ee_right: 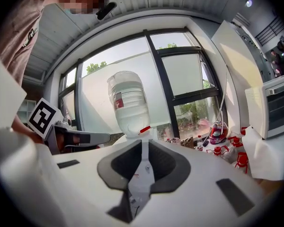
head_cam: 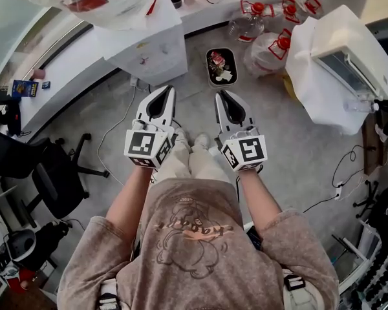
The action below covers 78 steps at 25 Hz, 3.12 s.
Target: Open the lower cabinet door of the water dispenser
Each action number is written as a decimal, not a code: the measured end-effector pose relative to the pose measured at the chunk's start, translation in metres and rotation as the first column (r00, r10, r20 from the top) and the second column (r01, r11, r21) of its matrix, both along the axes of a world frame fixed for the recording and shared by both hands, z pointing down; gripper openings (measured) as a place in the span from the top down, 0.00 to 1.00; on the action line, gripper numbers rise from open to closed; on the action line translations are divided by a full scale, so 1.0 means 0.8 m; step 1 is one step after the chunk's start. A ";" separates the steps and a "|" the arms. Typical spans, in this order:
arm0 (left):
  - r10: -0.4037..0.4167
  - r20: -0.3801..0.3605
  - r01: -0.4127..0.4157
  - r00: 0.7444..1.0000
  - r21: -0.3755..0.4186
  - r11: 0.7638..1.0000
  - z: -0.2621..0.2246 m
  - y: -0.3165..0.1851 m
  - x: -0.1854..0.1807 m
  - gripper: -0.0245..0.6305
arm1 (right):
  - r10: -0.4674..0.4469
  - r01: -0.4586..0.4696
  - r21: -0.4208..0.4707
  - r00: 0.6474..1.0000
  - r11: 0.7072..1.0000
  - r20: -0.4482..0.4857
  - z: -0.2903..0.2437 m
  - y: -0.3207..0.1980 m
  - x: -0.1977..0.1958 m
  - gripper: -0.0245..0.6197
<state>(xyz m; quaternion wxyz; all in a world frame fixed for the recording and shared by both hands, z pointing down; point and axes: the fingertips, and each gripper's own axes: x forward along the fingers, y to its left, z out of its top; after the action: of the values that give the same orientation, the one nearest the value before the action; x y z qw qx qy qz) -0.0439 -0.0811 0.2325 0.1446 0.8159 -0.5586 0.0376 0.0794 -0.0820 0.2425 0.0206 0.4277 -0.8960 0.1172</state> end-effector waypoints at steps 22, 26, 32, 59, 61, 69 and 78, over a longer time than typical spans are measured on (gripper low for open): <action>0.036 -0.006 -0.036 0.999 -0.035 0.999 0.074 -0.046 -0.016 0.94 | -0.110 0.121 -0.105 0.988 0.987 0.105 0.099 -0.047 -0.062 0.40; 0.040 -0.009 -0.040 0.999 -0.040 0.998 0.115 -0.068 -0.009 0.94 | -0.129 0.138 -0.093 0.987 0.986 0.100 0.147 -0.070 -0.067 0.40; 0.047 0.000 -0.047 0.999 -0.046 0.998 0.200 -0.095 -0.004 0.94 | -0.135 0.141 -0.128 0.989 0.982 0.056 0.244 -0.096 -0.073 0.41; 0.072 0.011 -0.071 0.997 -0.082 0.994 0.412 -0.128 -0.012 0.94 | -0.337 0.283 -0.284 0.927 0.916 -0.164 0.629 -0.234 -0.163 0.28; 0.080 0.019 -0.078 0.997 -0.084 0.993 0.424 -0.132 -0.012 0.94 | -0.356 0.299 -0.276 0.916 0.914 -0.187 0.651 -0.244 -0.174 0.27; 0.113 -0.001 -0.112 0.994 -0.104 0.988 0.471 -0.139 -0.013 0.94 | -0.405 0.349 -0.255 0.889 0.902 -0.213 0.716 -0.277 -0.206 0.27; 0.114 -0.010 -0.115 0.993 -0.140 0.983 0.498 -0.137 -0.014 0.94 | -0.429 0.386 -0.223 0.882 0.895 -0.198 0.726 -0.300 -0.233 0.34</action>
<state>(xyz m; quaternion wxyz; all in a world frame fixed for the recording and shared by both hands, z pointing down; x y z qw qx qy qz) -0.0551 -0.1910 0.6308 0.2000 0.8345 -0.5065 0.0843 -0.1071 -0.3222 0.8234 0.1916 0.2367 -0.9427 0.1363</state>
